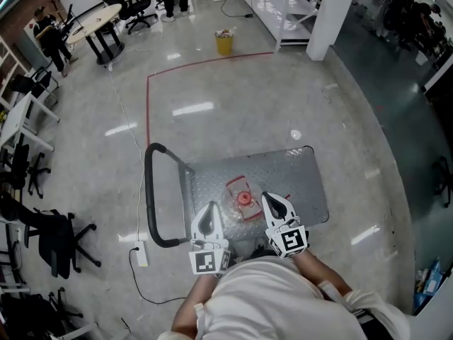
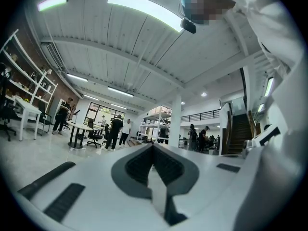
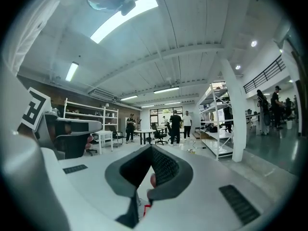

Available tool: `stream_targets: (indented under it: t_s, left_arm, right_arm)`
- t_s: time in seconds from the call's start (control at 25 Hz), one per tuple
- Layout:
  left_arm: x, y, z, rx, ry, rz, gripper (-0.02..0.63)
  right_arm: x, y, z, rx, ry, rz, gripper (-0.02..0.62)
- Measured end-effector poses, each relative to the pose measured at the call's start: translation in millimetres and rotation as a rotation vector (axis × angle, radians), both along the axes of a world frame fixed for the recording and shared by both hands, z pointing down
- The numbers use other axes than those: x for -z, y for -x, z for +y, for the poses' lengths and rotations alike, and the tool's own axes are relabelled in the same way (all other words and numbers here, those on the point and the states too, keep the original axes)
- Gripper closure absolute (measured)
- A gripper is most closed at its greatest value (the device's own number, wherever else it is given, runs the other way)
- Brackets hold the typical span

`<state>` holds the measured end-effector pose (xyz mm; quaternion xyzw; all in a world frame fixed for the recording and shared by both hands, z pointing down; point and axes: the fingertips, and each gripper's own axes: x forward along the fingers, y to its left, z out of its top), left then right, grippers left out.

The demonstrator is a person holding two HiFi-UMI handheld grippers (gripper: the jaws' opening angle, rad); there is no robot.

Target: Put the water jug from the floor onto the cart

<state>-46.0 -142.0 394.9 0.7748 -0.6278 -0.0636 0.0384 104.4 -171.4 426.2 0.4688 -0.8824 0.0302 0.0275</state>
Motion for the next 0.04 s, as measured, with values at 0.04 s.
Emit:
stream_targets:
  t_s: [0.04]
  left_arm:
    - [-0.3,-0.8,1.1,0.001,0.001,0.000,0.603]
  right_arm:
    - [0.0,-1.6,0.9,-0.001,0.000,-0.002,0.583]
